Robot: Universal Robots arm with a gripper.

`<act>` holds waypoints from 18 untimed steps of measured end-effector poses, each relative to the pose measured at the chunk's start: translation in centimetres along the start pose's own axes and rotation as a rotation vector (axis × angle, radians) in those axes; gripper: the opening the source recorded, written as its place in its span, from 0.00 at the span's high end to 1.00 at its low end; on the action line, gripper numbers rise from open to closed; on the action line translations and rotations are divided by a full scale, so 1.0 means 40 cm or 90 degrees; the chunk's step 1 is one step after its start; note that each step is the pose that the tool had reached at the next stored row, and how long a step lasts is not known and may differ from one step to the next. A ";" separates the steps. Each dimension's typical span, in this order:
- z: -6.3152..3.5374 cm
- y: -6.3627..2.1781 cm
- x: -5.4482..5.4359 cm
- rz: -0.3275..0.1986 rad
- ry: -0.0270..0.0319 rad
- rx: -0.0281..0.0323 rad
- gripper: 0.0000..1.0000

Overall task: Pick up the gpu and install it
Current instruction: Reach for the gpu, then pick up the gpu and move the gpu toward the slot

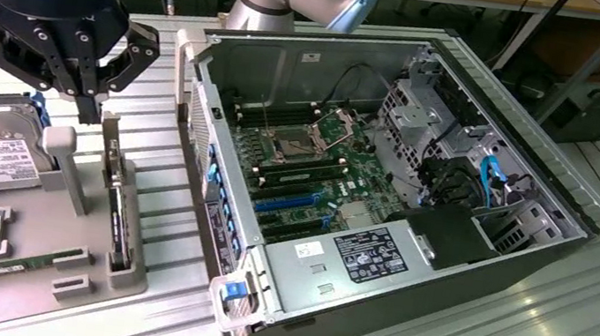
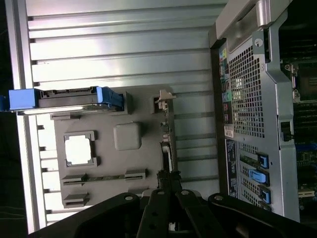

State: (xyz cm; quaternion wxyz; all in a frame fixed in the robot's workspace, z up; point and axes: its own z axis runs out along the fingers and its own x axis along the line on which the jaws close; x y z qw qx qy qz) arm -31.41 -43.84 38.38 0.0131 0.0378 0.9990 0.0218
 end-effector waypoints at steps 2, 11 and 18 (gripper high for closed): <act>0.000 0.000 0.000 0.000 0.0001 0.0000 0.89; 0.000 0.000 0.001 0.000 0.0000 0.0000 0.89; 0.000 0.000 0.001 0.000 0.0000 0.0000 0.83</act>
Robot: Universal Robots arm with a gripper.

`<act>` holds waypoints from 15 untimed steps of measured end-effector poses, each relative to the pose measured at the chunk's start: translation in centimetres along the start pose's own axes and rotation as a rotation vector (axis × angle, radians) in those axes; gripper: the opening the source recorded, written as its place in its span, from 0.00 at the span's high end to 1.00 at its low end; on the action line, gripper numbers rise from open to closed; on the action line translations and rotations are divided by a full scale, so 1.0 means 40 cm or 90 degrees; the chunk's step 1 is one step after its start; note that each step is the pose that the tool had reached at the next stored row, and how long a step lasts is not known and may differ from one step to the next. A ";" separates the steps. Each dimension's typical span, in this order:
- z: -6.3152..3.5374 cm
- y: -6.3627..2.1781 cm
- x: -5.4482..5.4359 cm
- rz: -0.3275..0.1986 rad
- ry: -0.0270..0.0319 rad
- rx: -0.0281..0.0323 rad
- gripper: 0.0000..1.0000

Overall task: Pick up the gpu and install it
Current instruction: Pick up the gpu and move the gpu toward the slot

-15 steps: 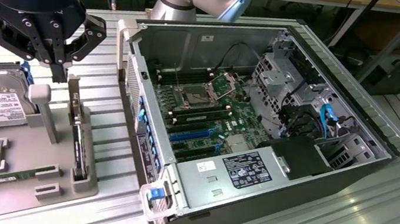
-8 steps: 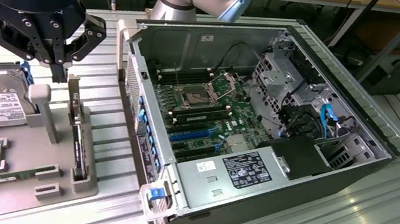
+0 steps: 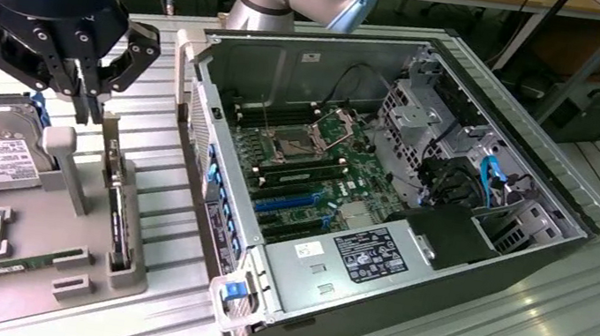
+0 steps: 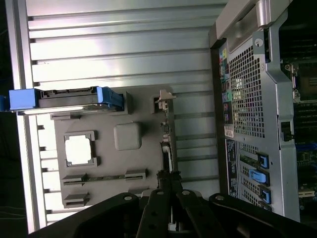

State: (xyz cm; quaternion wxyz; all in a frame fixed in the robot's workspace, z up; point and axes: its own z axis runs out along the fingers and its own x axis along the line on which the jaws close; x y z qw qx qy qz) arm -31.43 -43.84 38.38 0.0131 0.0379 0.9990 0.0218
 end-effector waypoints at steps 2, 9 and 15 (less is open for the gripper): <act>0.000 0.000 0.000 0.000 0.0000 0.0000 0.76; 0.000 0.000 0.000 -0.001 0.0000 0.0000 0.45; 0.007 -0.001 0.000 -0.005 0.0002 -0.0002 0.45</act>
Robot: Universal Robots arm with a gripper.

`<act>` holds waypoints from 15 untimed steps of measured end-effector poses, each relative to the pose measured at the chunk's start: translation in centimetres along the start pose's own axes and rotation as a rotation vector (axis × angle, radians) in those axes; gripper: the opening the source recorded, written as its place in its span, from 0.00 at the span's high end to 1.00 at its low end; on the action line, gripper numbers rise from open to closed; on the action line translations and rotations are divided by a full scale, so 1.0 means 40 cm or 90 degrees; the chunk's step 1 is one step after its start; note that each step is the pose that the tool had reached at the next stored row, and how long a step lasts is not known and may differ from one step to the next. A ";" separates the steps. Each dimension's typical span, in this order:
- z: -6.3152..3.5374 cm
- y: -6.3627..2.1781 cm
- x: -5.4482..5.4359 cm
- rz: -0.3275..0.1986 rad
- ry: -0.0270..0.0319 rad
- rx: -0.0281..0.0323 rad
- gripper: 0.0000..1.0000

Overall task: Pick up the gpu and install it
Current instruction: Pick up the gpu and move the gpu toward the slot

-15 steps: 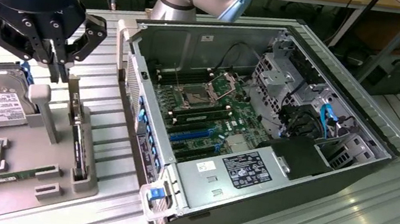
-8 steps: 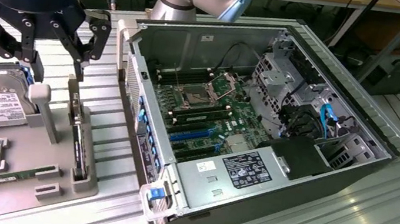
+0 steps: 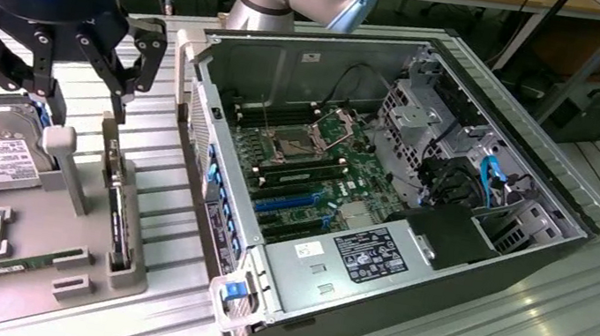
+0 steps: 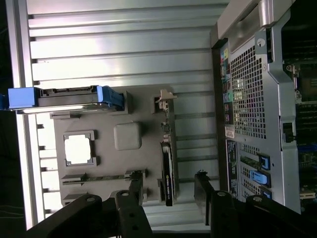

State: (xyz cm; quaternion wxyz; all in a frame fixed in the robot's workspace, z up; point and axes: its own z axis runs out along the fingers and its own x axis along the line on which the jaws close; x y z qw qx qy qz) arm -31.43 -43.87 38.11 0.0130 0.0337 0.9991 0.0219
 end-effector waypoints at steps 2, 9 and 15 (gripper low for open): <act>0.003 -0.001 0.000 0.000 -0.0001 0.0000 0.45; 0.010 -0.003 0.000 0.000 -0.0001 0.0001 0.45; 0.018 -0.004 0.000 0.000 -0.0001 0.0000 0.45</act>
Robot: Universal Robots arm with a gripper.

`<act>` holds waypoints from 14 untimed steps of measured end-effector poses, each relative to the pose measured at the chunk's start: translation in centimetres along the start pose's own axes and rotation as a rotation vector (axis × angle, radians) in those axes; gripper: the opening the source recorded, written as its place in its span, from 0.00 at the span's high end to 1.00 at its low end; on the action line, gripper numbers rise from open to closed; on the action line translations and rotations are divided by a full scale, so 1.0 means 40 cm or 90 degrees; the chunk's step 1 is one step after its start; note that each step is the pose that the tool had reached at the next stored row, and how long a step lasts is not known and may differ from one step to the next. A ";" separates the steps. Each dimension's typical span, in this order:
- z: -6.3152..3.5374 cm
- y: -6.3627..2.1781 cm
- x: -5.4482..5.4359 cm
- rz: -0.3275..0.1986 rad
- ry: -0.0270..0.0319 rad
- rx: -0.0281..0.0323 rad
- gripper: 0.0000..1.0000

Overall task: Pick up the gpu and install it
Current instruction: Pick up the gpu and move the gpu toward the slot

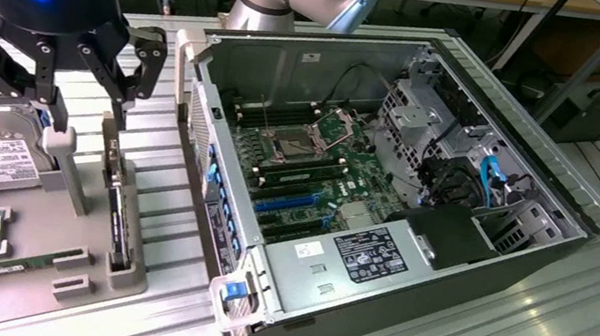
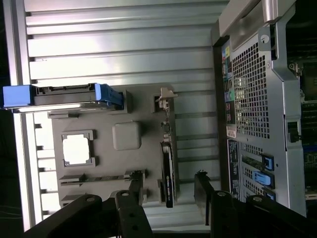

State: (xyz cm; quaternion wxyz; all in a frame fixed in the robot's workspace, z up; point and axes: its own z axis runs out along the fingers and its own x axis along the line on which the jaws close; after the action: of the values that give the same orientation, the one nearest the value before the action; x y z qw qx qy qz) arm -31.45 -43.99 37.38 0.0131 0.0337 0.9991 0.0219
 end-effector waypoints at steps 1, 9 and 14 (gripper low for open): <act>0.001 0.000 0.000 0.000 0.0000 0.0000 0.45; 0.013 -0.002 0.000 0.000 0.0000 0.0000 0.45; 0.024 -0.003 0.000 0.000 0.0000 0.0000 0.45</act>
State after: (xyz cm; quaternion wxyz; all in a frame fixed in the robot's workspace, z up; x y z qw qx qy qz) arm -31.44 -44.05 36.44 0.0131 0.0337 0.9991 0.0218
